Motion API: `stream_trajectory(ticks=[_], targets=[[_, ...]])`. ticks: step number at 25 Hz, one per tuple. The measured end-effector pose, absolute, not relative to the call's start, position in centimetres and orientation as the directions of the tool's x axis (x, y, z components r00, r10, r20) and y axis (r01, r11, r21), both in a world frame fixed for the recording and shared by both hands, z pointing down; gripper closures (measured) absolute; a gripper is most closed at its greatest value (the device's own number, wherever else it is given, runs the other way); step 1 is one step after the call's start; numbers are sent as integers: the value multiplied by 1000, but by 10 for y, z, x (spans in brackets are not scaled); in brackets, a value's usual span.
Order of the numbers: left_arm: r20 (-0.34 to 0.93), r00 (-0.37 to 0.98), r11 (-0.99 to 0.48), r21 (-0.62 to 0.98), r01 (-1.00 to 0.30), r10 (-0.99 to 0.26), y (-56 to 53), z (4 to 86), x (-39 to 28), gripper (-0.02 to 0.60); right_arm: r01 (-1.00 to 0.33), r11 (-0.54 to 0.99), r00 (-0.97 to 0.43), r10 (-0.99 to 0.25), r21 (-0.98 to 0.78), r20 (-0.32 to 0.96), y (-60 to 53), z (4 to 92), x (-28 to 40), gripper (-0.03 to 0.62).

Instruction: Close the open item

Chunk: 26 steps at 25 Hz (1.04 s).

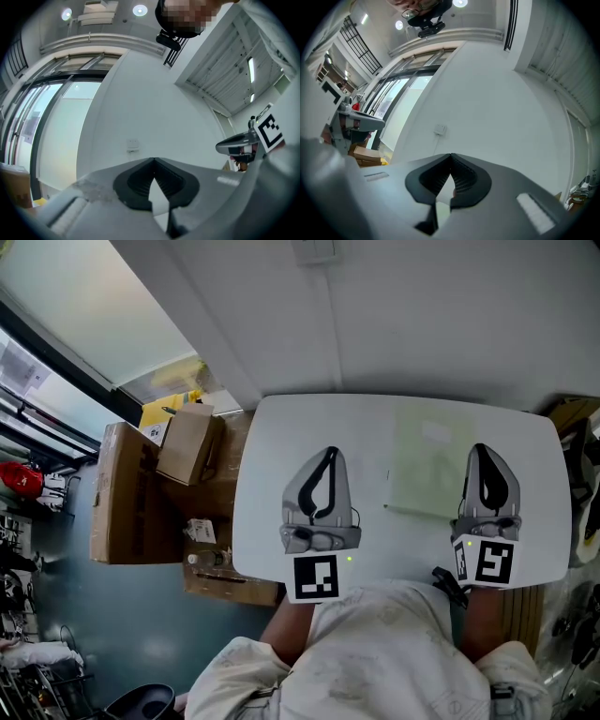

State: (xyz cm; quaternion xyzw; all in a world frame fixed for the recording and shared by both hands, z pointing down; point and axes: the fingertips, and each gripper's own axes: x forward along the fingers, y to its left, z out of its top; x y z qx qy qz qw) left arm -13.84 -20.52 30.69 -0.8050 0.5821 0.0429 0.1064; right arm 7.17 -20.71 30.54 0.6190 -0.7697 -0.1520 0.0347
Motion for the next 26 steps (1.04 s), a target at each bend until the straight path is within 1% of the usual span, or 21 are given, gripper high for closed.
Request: stream_trajectory(ticks=[26], targets=[[-194,315,-297,-118,-948,-929,-208,310,-134,580,-938,197,-238,-964,286,-115,-210,307,71,592]])
